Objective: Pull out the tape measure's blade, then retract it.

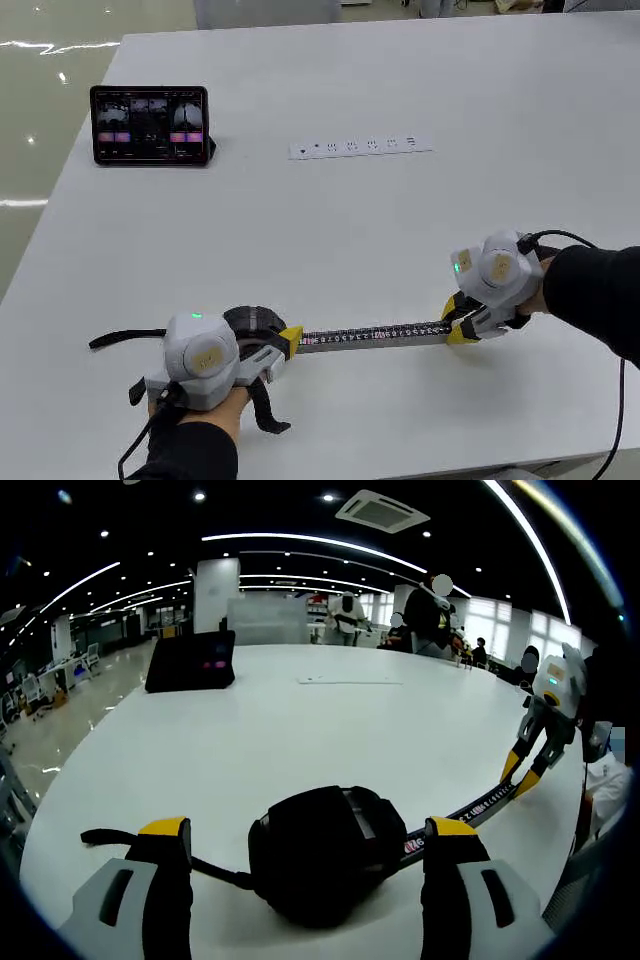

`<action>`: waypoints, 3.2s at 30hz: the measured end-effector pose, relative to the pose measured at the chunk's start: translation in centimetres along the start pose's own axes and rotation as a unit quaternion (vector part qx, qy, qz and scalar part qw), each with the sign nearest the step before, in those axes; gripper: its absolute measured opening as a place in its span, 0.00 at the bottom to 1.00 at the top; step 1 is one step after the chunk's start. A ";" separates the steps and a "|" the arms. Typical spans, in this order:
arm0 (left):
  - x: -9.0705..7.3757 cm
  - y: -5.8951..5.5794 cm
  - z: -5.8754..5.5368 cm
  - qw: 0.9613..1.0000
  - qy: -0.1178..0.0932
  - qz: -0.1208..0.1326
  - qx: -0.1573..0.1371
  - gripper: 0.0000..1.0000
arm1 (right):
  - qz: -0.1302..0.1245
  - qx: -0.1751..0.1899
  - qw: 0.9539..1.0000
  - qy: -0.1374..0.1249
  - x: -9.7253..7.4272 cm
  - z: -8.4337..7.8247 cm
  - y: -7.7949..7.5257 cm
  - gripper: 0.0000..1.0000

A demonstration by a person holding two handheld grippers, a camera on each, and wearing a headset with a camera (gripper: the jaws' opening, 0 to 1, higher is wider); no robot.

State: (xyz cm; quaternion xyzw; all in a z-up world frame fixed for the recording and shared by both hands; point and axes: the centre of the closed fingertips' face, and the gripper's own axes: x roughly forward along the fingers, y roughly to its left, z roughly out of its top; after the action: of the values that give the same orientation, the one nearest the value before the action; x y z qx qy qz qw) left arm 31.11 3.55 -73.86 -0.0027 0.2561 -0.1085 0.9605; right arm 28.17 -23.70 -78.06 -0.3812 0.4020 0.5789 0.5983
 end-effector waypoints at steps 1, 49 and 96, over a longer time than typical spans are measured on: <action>0.0 -0.1 -0.1 1.000 0.002 -0.001 -0.002 0.91 | 0.000 -0.003 1.000 0.001 0.0 0.0 0.0 0.11; 0.5 -0.9 -0.7 0.999 0.050 -0.012 -0.012 0.59 | 0.009 0.003 0.999 0.042 0.2 0.3 0.0 0.10; 0.6 -0.9 -0.8 0.998 0.056 -0.018 -0.018 0.60 | 0.010 0.007 0.999 0.050 1.2 2.1 0.0 0.10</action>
State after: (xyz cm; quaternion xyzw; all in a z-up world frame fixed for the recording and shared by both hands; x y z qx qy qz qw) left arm 31.04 2.55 -74.82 -0.0184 0.3114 -0.1215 0.9423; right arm 28.26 -21.26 -78.31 -0.4017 0.4389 0.5621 0.5746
